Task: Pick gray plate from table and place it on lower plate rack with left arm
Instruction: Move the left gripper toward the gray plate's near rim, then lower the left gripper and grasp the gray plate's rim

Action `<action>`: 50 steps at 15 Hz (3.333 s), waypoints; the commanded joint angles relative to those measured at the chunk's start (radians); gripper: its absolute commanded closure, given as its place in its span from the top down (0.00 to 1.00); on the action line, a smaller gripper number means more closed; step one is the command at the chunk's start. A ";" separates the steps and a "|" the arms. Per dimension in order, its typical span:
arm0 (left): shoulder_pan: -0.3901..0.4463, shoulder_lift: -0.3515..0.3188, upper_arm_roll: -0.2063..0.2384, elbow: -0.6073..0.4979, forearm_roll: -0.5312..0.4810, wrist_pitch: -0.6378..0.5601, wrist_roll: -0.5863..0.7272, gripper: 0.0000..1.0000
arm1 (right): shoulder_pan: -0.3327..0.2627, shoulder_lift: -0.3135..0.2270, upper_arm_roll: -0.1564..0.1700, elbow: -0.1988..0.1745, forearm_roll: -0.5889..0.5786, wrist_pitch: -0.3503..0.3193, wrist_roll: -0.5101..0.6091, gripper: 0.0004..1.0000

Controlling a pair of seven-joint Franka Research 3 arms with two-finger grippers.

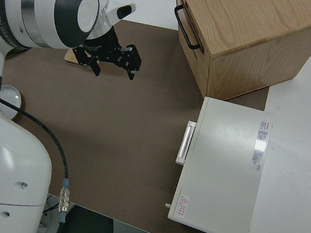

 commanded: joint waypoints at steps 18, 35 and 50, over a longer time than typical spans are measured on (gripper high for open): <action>-0.012 -0.104 0.004 -0.370 0.024 0.212 -0.067 0.99 | -0.025 -0.002 0.020 0.008 -0.006 -0.012 0.012 0.98; -0.001 -0.167 0.013 -0.914 0.002 0.794 -0.101 0.99 | -0.025 -0.002 0.022 0.008 -0.006 -0.012 0.012 0.98; -0.036 -0.068 0.002 -0.992 0.001 0.920 -0.162 0.96 | -0.025 -0.004 0.022 0.008 -0.006 -0.012 0.012 0.98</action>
